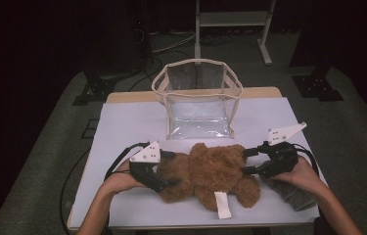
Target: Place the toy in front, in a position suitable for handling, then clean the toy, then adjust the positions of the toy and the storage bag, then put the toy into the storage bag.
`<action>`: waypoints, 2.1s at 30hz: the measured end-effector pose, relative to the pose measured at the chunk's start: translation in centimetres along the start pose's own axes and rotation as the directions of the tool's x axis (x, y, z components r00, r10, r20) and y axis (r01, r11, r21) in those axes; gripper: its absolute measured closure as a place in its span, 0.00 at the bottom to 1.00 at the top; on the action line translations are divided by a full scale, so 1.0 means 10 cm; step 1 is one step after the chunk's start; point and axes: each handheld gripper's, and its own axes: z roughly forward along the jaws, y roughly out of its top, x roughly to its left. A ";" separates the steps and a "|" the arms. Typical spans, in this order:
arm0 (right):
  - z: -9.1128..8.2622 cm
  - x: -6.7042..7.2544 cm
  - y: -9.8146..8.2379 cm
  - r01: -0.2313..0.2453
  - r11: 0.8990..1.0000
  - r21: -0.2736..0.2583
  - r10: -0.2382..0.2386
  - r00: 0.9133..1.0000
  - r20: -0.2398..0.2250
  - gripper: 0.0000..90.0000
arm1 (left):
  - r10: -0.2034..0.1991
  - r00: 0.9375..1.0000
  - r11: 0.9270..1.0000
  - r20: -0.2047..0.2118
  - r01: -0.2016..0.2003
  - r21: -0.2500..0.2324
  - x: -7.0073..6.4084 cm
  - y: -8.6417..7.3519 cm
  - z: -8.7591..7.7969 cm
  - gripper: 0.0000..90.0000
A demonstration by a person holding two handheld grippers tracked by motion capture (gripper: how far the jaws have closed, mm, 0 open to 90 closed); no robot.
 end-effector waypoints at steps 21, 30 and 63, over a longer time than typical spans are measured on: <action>-0.08 -0.29 0.40 0.009 0.999 0.050 -0.010 1.000 0.021 0.30 | -0.019 0.999 1.000 -0.048 0.019 -0.004 -0.02 0.00 -0.11 0.08; 0.00 -0.42 0.60 0.023 0.997 0.071 -0.023 1.000 0.005 0.28 | -0.031 0.997 1.000 -0.070 0.031 0.000 0.00 -0.05 -0.22 0.08; 0.30 -0.47 1.17 0.125 0.983 0.135 -0.123 0.992 -0.022 0.28 | -0.026 0.996 1.000 -0.083 0.026 -0.001 0.00 -0.07 -0.36 0.08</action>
